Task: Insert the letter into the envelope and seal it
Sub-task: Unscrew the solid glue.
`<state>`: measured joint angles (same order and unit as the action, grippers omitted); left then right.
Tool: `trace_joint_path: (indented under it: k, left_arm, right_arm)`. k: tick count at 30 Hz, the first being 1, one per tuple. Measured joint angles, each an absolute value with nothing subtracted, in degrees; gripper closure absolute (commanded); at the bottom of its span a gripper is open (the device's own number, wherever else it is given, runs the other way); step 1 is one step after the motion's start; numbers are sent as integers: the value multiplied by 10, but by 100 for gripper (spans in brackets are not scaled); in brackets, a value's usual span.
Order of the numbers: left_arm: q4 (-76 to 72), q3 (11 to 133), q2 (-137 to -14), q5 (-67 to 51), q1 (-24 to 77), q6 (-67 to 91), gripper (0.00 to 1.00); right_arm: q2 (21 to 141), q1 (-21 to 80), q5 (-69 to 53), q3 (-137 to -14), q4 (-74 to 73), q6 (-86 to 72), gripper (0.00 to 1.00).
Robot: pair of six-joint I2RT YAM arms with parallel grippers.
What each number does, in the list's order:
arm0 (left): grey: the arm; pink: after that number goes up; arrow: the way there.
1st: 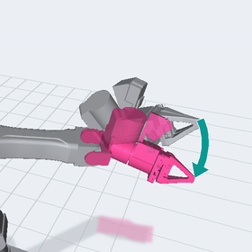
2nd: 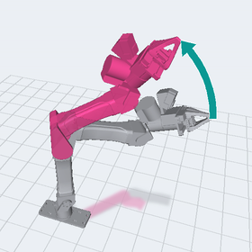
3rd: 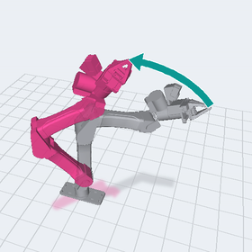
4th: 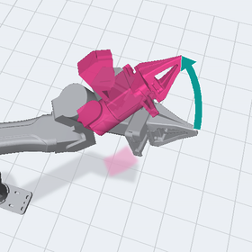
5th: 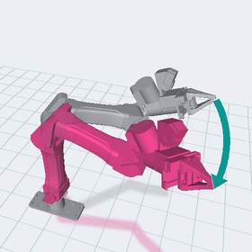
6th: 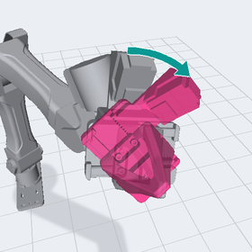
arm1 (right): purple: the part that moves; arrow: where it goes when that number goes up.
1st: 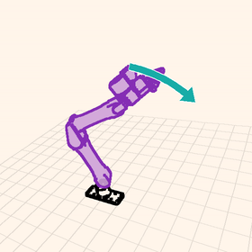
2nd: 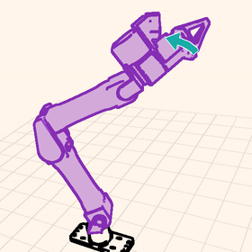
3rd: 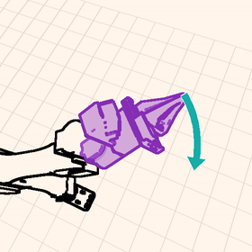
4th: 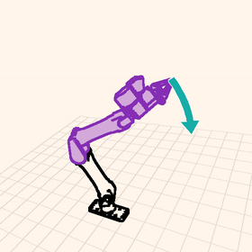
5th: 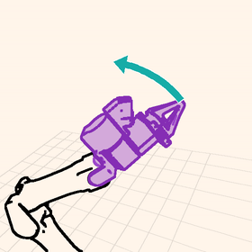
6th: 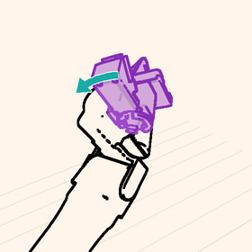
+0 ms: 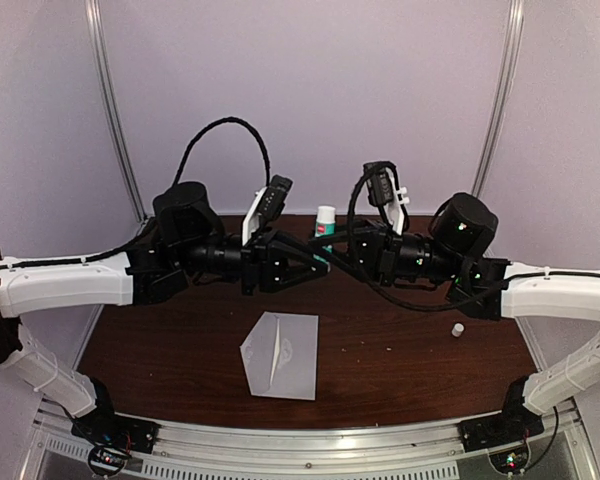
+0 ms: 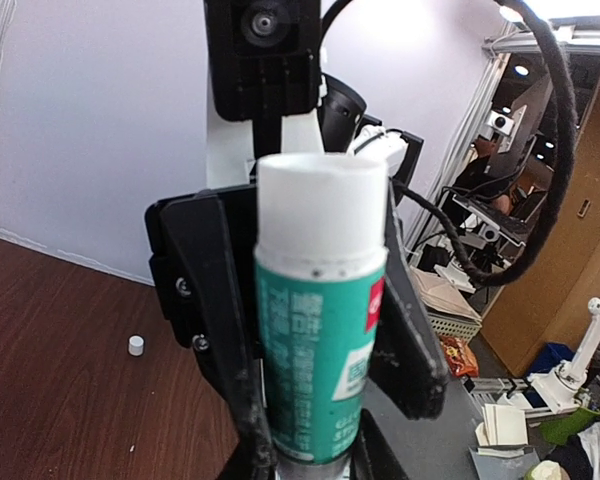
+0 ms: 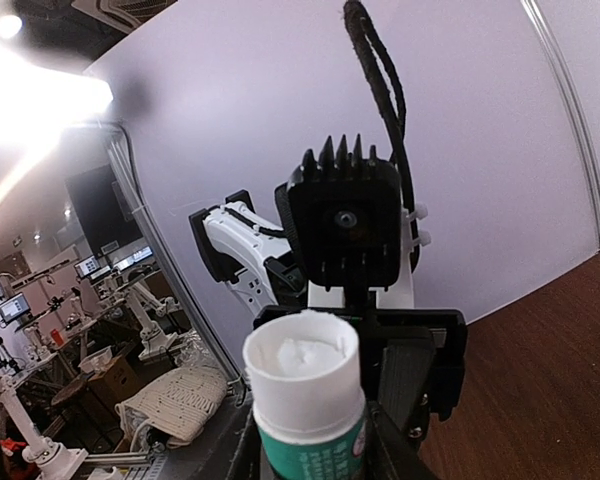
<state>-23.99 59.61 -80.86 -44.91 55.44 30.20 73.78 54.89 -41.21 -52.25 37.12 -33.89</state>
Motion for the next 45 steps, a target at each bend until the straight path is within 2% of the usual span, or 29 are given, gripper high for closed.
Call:
trace_joint_path:
  k: [2, 7, 9, 17, 23, 30, 37, 40, 45]
  left_arm:
    - [-240, 596, -809, -451, 554, 302, 100]
    - [-240, 596, -809, -455, 555, 306, 100]
    - [-239, 596, -809, -452, 555, 306, 100]
    - [-204, 596, -808, -399, 555, 289, 100]
    - [-159, 597, -802, -281, 554, 279, 100]
    - [-70, 605, -803, -111, 554, 277, 100]
    - [-20, 605, -809, -38, 549, 269, 100]
    - [-16, 605, -810, -32, 548, 268, 100]
    - [-23, 606, -810, -38, 553, 269, 100]
  right_arm:
    - [738, 549, -412, -522, 371, -341, 72]
    - [738, 548, -412, -522, 368, -334, 94]
    - [738, 548, -411, -522, 365, -328, 100]
    - [733, 547, -358, -527, 312, -303, 100]
    - [749, 560, -223, -583, 184, -265, 100]
    - [839, 590, -25, -686, 55, -282, 100]
    - [906, 602, 53, -742, 8, -348, 100]
    - [910, 603, 58, -746, 3, -354, 89]
    - [890, 608, 63, -730, 3, -346, 55]
